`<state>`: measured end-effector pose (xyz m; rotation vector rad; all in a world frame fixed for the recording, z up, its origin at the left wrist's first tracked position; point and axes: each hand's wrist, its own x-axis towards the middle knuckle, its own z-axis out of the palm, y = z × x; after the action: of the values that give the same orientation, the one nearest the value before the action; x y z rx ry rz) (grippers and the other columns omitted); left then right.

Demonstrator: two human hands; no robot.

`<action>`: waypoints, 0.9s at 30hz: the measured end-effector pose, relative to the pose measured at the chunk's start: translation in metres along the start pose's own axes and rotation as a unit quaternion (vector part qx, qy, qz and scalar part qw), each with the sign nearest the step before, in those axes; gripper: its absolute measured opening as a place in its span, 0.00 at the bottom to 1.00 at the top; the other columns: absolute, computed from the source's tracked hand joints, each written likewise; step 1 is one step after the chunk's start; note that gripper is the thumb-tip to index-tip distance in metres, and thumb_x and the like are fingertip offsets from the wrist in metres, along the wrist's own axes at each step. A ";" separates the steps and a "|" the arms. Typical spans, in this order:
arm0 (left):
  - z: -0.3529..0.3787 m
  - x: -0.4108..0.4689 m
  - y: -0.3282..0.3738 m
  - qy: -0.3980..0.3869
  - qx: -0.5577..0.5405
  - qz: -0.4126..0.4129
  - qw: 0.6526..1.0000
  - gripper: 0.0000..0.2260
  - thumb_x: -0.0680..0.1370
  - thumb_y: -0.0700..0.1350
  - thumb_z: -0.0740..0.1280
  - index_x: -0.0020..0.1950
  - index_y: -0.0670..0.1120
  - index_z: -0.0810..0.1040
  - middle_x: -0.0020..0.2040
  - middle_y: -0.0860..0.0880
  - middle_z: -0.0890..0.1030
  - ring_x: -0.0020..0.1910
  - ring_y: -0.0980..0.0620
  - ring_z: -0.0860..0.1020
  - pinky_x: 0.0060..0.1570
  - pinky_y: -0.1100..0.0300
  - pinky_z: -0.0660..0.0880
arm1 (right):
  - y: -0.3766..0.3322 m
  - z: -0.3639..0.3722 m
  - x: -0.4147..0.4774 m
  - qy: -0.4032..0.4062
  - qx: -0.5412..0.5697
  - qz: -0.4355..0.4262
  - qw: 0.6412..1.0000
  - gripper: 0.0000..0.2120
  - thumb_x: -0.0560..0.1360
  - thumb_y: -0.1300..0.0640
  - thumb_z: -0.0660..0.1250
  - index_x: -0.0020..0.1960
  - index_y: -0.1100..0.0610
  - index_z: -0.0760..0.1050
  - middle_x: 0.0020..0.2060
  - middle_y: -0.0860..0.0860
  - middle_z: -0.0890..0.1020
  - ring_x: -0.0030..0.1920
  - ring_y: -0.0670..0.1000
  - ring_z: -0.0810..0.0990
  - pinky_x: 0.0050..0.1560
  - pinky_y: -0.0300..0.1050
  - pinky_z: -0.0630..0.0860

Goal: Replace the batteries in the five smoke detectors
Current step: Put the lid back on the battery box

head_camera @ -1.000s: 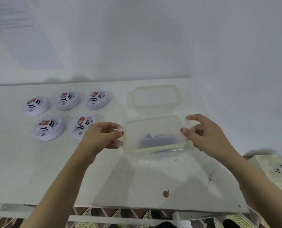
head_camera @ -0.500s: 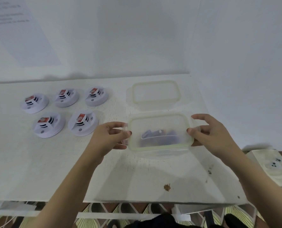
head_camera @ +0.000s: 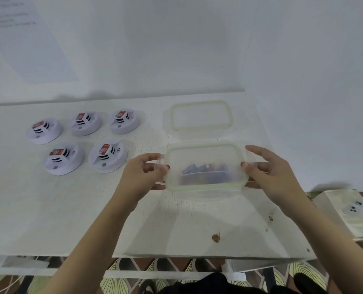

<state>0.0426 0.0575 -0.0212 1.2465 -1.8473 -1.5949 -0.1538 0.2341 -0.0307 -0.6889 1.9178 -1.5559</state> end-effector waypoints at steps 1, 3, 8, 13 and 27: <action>0.001 0.000 -0.001 0.004 0.004 0.005 1.000 0.14 0.76 0.39 0.69 0.62 0.43 0.76 0.44 0.45 0.85 0.36 0.54 0.83 0.36 0.58 0.82 | 0.001 0.001 0.001 0.005 -0.007 -0.007 1.000 0.17 0.75 0.58 0.67 0.63 0.47 0.72 0.43 0.58 0.83 0.44 0.53 0.83 0.37 0.37 0.80; 0.002 0.000 -0.003 0.015 0.008 0.014 1.000 0.15 0.77 0.39 0.69 0.63 0.43 0.76 0.44 0.45 0.85 0.36 0.55 0.83 0.34 0.60 0.80 | 0.003 0.001 0.004 0.004 -0.023 -0.019 1.000 0.18 0.75 0.57 0.67 0.64 0.48 0.71 0.42 0.59 0.82 0.44 0.53 0.83 0.37 0.37 0.80; 0.005 0.000 -0.003 0.027 -0.004 0.045 0.999 0.18 0.77 0.38 0.67 0.66 0.49 0.74 0.48 0.45 0.84 0.43 0.52 0.83 0.37 0.63 0.80 | 0.007 0.000 0.007 0.002 -0.046 -0.038 0.998 0.20 0.76 0.56 0.66 0.66 0.47 0.70 0.44 0.53 0.81 0.41 0.50 0.83 0.40 0.35 0.80; 0.007 0.004 -0.007 0.038 0.187 0.208 0.959 0.18 0.78 0.42 0.67 0.67 0.53 0.75 0.72 0.59 0.67 0.69 0.64 0.66 0.65 0.75 0.63 | 0.009 0.001 0.010 -0.006 -0.219 -0.167 0.961 0.18 0.79 0.53 0.61 0.65 0.38 0.67 0.70 0.41 0.64 0.66 0.38 0.66 0.54 0.19 0.64; 0.027 0.013 -0.046 -0.020 0.304 0.432 0.849 0.34 0.75 0.66 0.61 0.73 0.45 0.64 0.73 0.50 0.66 0.75 0.50 0.63 0.74 0.48 0.58 | 0.037 0.002 0.016 -0.082 -0.322 -0.329 0.884 0.38 0.69 0.36 0.65 0.73 0.51 0.59 0.74 0.46 0.60 0.75 0.45 0.52 0.74 0.42 0.52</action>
<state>0.0319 0.0644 -0.0744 0.3851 -2.5122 -0.5553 -0.1648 0.2285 -0.0696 -1.8521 2.1897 -1.0927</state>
